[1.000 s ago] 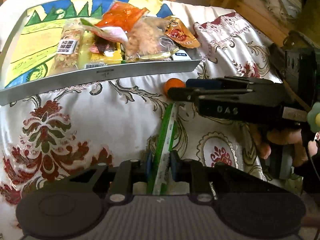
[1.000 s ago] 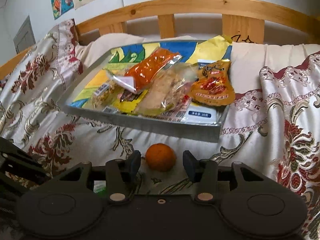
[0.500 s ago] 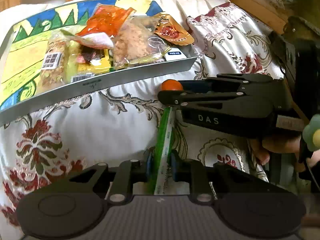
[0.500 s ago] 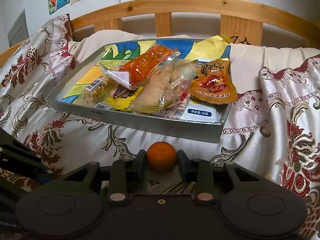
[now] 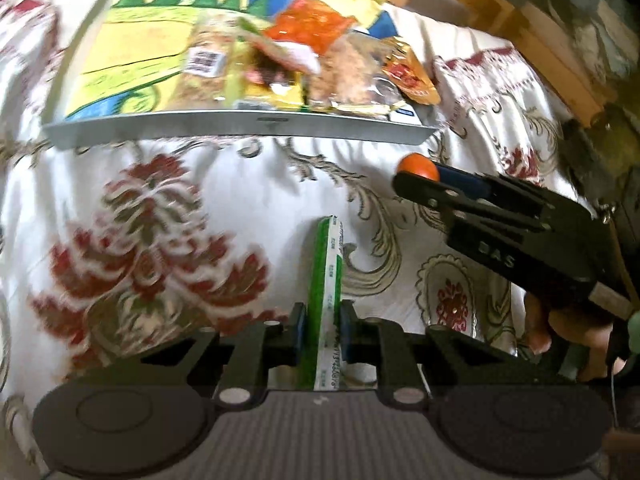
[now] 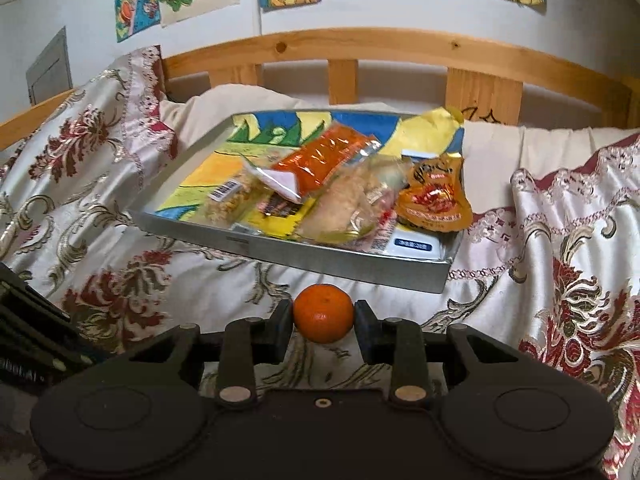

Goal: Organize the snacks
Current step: 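Grasp the green-and-white tube with the left tool while the right tool grasps the orange, then carry the green tube and the orange over the tray with both tools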

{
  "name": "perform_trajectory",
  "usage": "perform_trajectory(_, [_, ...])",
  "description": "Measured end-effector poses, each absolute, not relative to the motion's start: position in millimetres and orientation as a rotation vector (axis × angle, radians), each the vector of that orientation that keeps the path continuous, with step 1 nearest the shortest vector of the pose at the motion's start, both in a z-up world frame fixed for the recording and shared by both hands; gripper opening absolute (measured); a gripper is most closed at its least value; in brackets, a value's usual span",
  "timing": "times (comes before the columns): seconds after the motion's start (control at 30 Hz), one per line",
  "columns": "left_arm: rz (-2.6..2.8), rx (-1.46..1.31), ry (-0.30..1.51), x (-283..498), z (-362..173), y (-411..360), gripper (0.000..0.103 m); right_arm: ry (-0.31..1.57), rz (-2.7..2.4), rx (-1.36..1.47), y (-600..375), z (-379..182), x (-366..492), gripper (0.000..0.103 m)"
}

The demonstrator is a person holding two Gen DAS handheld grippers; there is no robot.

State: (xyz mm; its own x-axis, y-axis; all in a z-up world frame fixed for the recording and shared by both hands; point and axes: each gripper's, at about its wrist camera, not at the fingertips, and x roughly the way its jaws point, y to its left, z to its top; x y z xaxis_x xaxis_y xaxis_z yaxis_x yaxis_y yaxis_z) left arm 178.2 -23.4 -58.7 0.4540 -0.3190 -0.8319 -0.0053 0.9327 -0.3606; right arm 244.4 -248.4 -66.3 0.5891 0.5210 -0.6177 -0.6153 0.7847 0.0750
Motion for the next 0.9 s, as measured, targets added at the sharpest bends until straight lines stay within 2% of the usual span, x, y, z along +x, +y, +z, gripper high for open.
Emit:
perform_trajectory(0.43, [-0.167,-0.423,1.029,145.7,-24.5,15.4,0.017,0.579,0.695,-0.135,-227.3,-37.2,198.9,0.035])
perform_trajectory(0.9, [-0.056,-0.349,0.761,191.6,34.4,46.6,0.018,0.337,0.68,-0.093,-184.2,-8.6,220.0,0.035])
